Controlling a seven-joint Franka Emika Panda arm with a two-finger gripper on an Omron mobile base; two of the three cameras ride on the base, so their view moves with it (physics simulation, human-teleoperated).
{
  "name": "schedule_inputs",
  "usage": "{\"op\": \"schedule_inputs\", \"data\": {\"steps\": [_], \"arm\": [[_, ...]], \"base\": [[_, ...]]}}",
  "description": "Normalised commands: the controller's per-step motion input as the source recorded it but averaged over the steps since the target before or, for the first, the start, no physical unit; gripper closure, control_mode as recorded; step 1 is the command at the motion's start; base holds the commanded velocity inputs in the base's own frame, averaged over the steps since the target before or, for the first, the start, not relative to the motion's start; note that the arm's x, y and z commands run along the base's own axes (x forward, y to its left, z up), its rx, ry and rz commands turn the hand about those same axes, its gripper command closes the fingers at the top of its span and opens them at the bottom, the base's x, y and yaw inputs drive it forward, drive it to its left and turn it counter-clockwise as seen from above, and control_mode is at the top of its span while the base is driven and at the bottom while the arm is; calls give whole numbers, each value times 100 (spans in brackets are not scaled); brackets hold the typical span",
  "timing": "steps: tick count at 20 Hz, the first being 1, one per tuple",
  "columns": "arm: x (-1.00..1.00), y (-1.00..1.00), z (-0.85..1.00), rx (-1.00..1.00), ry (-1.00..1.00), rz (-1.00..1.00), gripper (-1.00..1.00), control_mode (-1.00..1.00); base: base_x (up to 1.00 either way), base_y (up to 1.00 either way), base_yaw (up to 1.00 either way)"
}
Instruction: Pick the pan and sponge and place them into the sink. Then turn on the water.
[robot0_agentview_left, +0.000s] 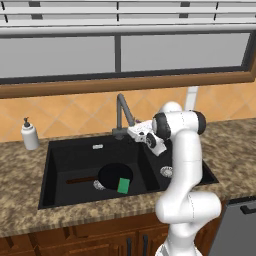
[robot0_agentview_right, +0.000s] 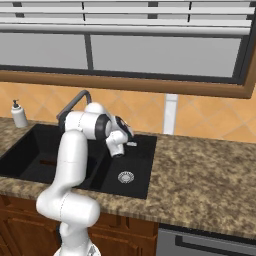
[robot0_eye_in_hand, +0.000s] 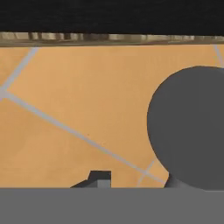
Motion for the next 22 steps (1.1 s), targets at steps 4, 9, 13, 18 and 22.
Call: {"op": "schedule_inputs", "data": {"steps": [4, 9, 13, 18, 22], "arm": [[44, -100, -11, 18, 20, -22, 100, -100], [43, -100, -18, 25, 29, -15, 100, -100], [18, -100, -2, 33, 19, -7, 100, -100], [-53, -100, 68, 58, -1, 3, 100, -100], [-56, -100, 81, 60, 0, 7, 100, -100]], "base": [[0, 0, 0], [0, 0, 0], [0, 0, 0], [0, 0, 0], [0, 0, 0]]}}
